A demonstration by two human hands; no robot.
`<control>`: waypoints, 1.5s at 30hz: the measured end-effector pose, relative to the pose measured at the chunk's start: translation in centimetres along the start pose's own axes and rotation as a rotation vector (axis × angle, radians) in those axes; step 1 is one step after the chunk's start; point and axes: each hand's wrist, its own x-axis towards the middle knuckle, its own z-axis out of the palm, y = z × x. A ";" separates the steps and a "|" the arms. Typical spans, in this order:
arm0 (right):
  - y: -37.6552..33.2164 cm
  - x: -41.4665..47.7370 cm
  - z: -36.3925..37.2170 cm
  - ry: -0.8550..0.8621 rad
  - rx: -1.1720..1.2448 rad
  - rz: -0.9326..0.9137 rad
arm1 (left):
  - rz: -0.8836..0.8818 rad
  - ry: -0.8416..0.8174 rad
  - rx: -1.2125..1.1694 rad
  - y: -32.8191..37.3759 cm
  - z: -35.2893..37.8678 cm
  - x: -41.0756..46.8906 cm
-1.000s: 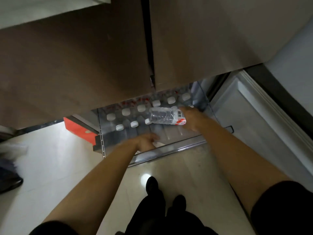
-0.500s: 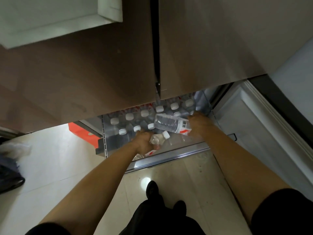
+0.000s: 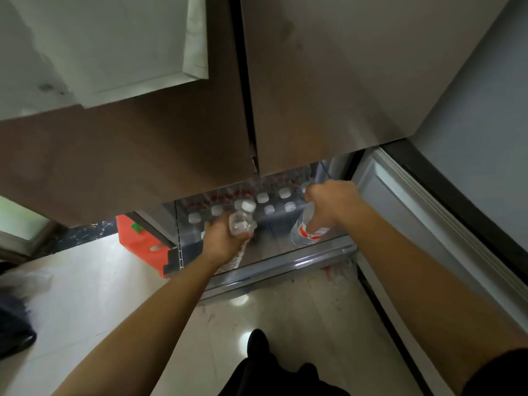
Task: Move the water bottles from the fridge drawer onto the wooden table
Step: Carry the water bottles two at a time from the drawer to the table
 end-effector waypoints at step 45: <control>-29.4 -19.4 -1.3 0.268 1.025 -0.905 | -0.063 0.942 -0.474 -4.0 -12.6 -38.2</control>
